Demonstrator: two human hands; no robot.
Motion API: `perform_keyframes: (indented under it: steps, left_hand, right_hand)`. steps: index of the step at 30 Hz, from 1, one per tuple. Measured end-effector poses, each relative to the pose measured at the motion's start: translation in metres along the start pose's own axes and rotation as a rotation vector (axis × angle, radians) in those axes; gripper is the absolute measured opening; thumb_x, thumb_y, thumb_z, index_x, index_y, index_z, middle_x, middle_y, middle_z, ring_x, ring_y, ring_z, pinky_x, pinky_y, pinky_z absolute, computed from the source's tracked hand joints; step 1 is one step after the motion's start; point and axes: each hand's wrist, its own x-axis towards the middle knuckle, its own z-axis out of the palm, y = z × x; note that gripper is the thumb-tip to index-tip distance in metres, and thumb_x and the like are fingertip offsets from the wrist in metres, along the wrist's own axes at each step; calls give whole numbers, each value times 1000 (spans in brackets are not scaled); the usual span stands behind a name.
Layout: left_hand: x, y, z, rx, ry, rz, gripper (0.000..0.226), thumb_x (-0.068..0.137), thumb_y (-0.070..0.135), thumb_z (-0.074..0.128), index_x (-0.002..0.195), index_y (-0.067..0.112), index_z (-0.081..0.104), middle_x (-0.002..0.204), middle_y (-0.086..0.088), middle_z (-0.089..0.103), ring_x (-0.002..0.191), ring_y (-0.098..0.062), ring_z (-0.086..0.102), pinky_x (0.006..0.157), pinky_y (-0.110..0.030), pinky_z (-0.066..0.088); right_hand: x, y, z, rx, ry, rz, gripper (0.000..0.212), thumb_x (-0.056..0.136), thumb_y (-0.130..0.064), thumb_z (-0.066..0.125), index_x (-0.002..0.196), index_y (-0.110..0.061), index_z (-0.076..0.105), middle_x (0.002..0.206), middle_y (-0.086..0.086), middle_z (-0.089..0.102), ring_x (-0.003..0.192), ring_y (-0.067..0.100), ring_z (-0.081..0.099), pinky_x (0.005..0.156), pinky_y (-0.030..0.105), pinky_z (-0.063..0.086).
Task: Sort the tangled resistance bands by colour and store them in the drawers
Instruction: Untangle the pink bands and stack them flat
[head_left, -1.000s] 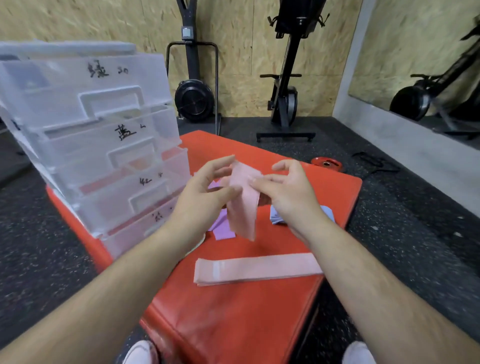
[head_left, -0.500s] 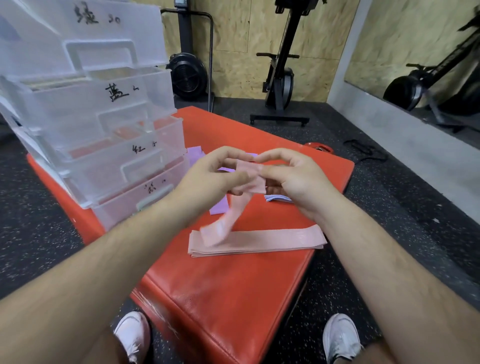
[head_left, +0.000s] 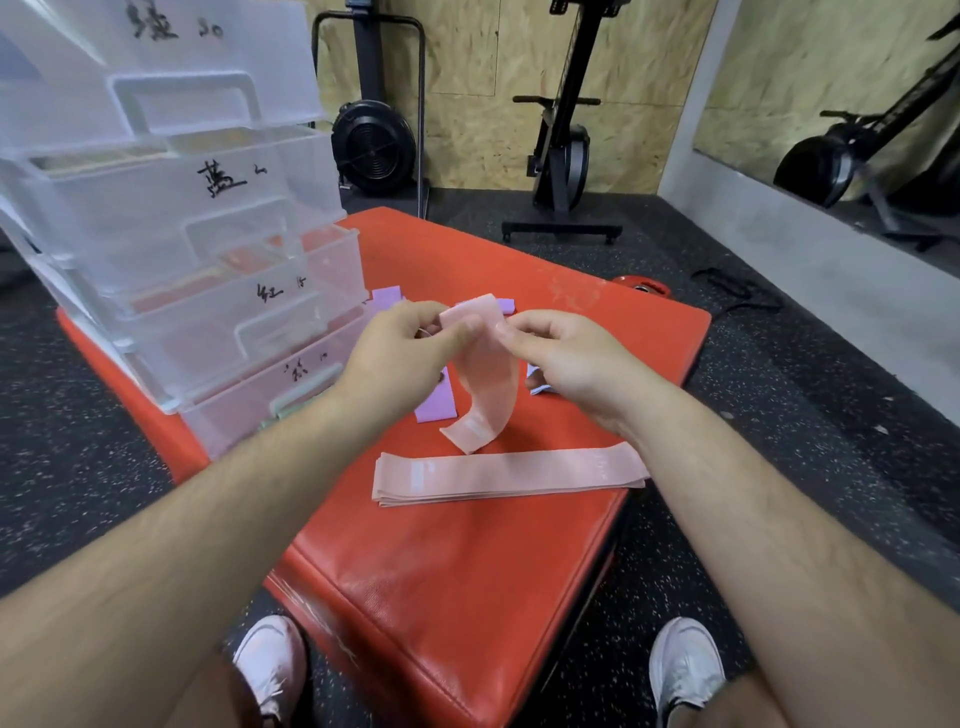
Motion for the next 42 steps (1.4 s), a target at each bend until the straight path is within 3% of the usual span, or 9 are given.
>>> perform_keyframes:
  steps: [3,6,12,16,21,26,30,38,42]
  left_hand:
    - [0,-5,0,-29,-87,-65,13,92,30,66,89,18,70,75,-1,61,61,-11,53,62,-32,46]
    - [-5,-7,1,5,-167,-114,29,89,51,66,93,22,67,80,3,71,62,-9,59,59,-27,45]
    - [-7,-16,-2,-59,-176,-124,11,94,19,64,97,9,60,84,-12,75,70,-18,67,64,-32,43]
    - [-10,-17,-4,48,-193,-146,14,91,25,66,94,13,60,79,-3,76,68,-13,66,64,-30,47]
    - [-14,-23,-5,82,-205,-74,21,93,27,67,90,7,61,77,-1,75,66,-12,65,62,-24,44]
    - [-10,-31,-13,31,-142,-57,18,93,21,67,83,9,58,77,-9,74,68,-19,66,66,-34,49]
    - [-9,-34,-25,-21,-72,-103,16,94,17,67,84,7,59,82,-14,73,60,-14,62,49,-18,41]
    - [-7,-50,-50,23,31,-201,16,93,22,68,86,10,60,87,-24,70,67,-22,63,57,-32,45]
    - [-13,-59,-54,88,-12,-263,16,92,23,69,83,12,63,75,-10,68,49,-5,57,43,-17,44]
  right_hand:
    - [2,3,3,-264,55,-75,27,103,-29,54,94,-12,73,86,6,62,70,8,46,69,28,39]
    - [4,8,4,-469,-4,-108,23,104,-27,49,94,-14,65,84,-8,60,74,8,50,72,31,42]
    - [4,14,9,-387,-91,-138,4,98,-30,60,97,-27,59,84,3,70,73,13,57,71,34,45]
    - [6,20,12,-444,-122,-115,5,94,-30,64,97,-29,60,93,0,70,85,22,64,82,43,51]
    - [5,18,17,-430,-165,-162,17,94,-27,67,84,-32,55,81,-9,60,72,10,51,68,30,42]
    - [9,20,7,-657,-181,-151,15,92,-38,68,95,-27,59,85,-10,61,73,11,53,63,29,39]
    - [12,25,-8,-799,-194,-109,18,92,-38,69,91,-24,57,81,-9,56,73,13,50,61,29,35]
    - [5,52,-56,-882,-137,50,18,90,-37,71,85,-23,61,84,-2,64,74,18,55,66,36,42]
    - [-8,67,-88,-842,-115,107,15,91,-29,72,89,-15,67,91,8,70,76,18,55,76,41,50]
